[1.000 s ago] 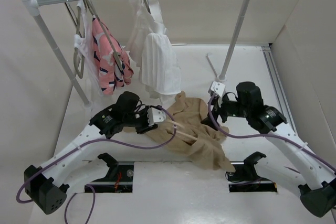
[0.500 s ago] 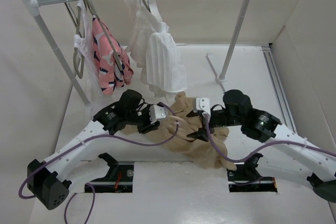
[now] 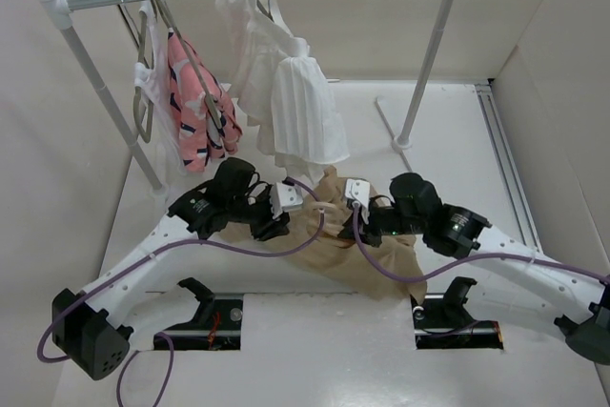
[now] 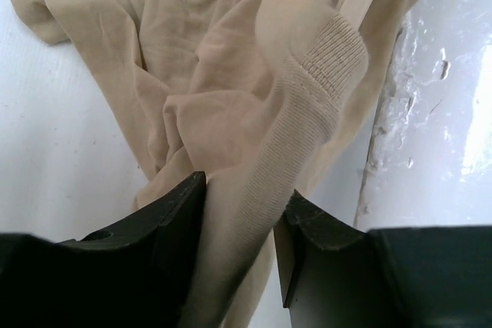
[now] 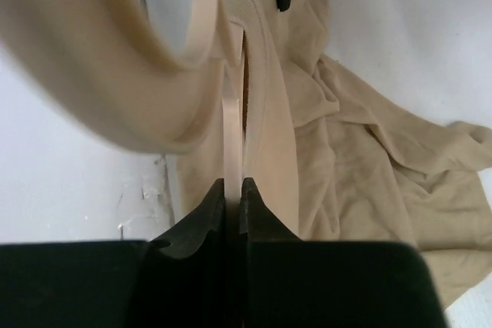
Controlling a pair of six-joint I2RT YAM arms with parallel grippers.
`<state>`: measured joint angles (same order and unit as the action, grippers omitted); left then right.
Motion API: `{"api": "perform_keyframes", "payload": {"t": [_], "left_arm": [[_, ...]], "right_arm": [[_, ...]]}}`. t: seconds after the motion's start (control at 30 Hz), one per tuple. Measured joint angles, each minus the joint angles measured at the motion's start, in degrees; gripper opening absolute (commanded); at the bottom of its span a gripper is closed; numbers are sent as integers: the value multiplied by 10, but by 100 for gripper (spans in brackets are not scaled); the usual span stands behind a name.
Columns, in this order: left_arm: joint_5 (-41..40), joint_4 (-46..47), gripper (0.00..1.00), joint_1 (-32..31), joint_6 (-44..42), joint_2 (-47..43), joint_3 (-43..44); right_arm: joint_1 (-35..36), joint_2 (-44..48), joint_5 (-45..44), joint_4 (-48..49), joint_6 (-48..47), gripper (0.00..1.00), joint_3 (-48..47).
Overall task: Place the t-shirt on the hanger
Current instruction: Place tshirt on hanger
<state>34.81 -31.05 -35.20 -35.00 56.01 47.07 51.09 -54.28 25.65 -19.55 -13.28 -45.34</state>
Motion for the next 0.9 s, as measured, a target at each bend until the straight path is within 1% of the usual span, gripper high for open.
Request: {"api": "perform_keyframes", "payload": {"t": [0.07, 0.1, 0.2, 0.27, 0.37, 0.4, 0.43, 0.5, 0.53, 0.57, 0.63, 0.67, 0.7, 0.77, 0.8, 0.83, 0.9], "left_arm": [[16, 2, 0, 9, 5, 3, 3], [28, 4, 5, 13, 7, 5, 7], [62, 4, 10, 29, 1, 14, 27], [88, -5, 13, 54, -17, 27, 47], [125, -33, 13, 111, -47, 52, 77], [153, -43, 13, 128, -60, 62, 87], [171, -49, 15, 135, -73, 68, 94], [206, -65, 25, 150, -99, 77, 102], [217, -73, 38, 154, -112, 79, 104], [207, -83, 44, 164, -123, 79, 106], [201, -96, 50, 193, -131, 81, 108], [200, -96, 60, 200, -130, 80, 110], [201, -96, 67, 200, -128, 78, 112], [202, -94, 76, 194, -118, 69, 121], [203, -92, 93, 191, -114, 61, 125], [203, -88, 100, 189, -111, 51, 129], [205, -81, 100, 188, -101, 28, 131]], "right_arm": [[0, 10, -12, -5, 2, 0, 0], [2, 19, -20, -12, 3, 0, 0], [4, 56, -34, -35, 5, 0, -10], [2, 82, -42, -59, 6, 0, -25], [-12, 116, -50, -122, 7, 0, -60], [-17, 120, -53, -131, 7, 0, -70], [-20, 119, -54, -141, 7, 0, -79], [-25, 117, -56, -156, 7, 0, -93], [-25, 116, -56, -166, 8, 0, -100], [-27, 118, -55, -188, 11, 0, -111], [-31, 128, -55, -233, 15, 0, -132], [-31, 130, -55, -247, 17, 0, -144], [-31, 130, -55, -258, 18, 0, -157], [-31, 120, -56, -287, 26, 0, -194], [-31, 113, -59, -299, 29, 0, -214], [-31, 105, -64, -315, 33, 0, -237], [-31, 88, -78, -348, 46, 0, -281]]}}
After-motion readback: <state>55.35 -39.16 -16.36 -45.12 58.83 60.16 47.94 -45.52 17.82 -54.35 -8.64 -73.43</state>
